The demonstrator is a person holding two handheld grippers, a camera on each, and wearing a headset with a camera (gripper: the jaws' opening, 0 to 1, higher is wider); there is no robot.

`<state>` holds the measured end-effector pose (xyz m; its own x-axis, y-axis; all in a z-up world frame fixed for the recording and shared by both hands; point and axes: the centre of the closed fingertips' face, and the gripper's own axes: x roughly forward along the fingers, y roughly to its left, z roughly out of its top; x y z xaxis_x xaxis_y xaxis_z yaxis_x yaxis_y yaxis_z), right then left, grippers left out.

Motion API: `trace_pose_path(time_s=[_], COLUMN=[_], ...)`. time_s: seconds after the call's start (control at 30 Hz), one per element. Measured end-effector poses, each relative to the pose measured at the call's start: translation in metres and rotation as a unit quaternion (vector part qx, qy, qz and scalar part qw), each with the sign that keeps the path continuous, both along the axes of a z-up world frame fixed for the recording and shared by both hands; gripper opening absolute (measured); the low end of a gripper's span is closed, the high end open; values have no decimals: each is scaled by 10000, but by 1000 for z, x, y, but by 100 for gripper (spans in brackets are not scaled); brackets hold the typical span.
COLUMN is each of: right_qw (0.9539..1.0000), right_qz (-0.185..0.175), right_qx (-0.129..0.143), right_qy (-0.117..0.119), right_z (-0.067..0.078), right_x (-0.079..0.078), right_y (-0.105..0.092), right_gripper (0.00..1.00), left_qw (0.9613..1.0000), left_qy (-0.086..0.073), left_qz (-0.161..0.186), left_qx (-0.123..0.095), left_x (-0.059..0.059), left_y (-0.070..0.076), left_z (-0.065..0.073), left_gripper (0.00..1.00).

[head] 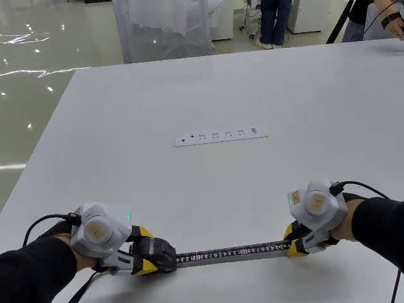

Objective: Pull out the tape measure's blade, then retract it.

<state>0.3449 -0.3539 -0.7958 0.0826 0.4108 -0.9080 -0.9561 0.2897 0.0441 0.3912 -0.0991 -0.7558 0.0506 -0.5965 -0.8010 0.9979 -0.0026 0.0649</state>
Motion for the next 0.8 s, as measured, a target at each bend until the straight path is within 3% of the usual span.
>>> trace_pose_path(time_s=[0.53,0.8], right_qw=[10000,9999], right_qz=[0,-7], right_qx=[75,88], right_qy=[2,-88], right_z=[0,0], right_x=[0,-1], right_y=[0,0], right_gripper=[10,10], left_qw=[10000,10000], left_qy=[25,-38], left_qz=[-23,41], left_qx=[-9,-33], left_x=[0,0], left_y=[1,0], left_z=[0,0], left_gripper=[28,28])
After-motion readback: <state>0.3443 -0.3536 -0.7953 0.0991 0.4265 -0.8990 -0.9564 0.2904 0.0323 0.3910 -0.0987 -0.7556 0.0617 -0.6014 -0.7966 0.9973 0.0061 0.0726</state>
